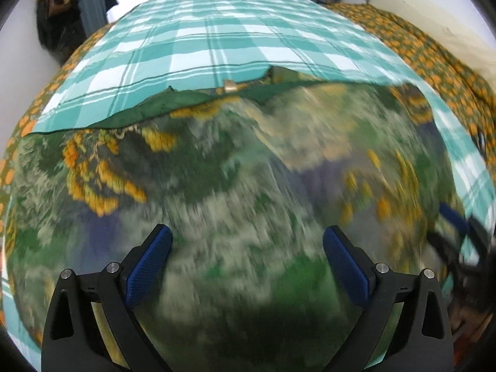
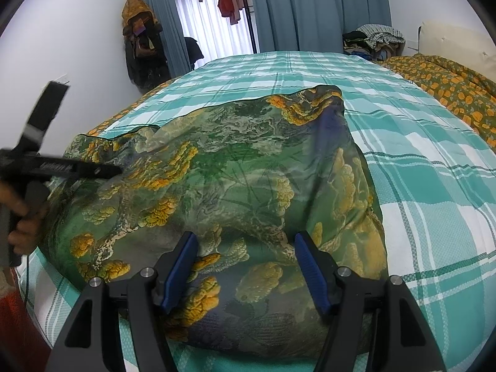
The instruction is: Fold large clothes
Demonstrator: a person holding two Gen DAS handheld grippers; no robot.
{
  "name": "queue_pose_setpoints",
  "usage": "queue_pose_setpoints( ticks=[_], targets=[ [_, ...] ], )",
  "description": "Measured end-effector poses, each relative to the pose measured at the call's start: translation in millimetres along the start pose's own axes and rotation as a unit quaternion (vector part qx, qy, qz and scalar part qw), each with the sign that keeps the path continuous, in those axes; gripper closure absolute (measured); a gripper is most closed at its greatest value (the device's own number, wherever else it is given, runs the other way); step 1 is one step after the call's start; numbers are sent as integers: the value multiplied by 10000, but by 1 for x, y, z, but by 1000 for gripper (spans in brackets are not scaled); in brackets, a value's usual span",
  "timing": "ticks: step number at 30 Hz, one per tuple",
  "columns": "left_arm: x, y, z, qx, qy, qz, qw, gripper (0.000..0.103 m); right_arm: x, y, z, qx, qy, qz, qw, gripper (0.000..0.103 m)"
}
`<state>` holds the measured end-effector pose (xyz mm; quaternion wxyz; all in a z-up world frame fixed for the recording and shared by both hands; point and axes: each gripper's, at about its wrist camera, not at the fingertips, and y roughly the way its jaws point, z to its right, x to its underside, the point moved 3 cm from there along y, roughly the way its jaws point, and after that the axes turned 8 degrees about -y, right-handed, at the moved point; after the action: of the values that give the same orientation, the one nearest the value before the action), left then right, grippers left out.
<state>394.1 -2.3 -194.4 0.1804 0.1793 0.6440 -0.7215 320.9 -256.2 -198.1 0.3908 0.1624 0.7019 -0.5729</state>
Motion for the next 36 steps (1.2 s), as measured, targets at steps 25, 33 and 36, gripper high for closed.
queue_pose_setpoints(
  ticks=[25, 33, 36],
  targets=[
    [72, -41, 2, 48, 385, 261, 9989, 1, 47, -81, 83, 0, 2109, -243, 9772, 35],
    [43, -58, 25, 516, 233, 737, 9957, 2, 82, -57, 84, -1269, 3607, -407, 9231, 30],
    [35, -36, 31, 411, 272, 630, 9968, 2, 74, -31, 83, -1245, 3831, -379, 9145, 29]
  ],
)
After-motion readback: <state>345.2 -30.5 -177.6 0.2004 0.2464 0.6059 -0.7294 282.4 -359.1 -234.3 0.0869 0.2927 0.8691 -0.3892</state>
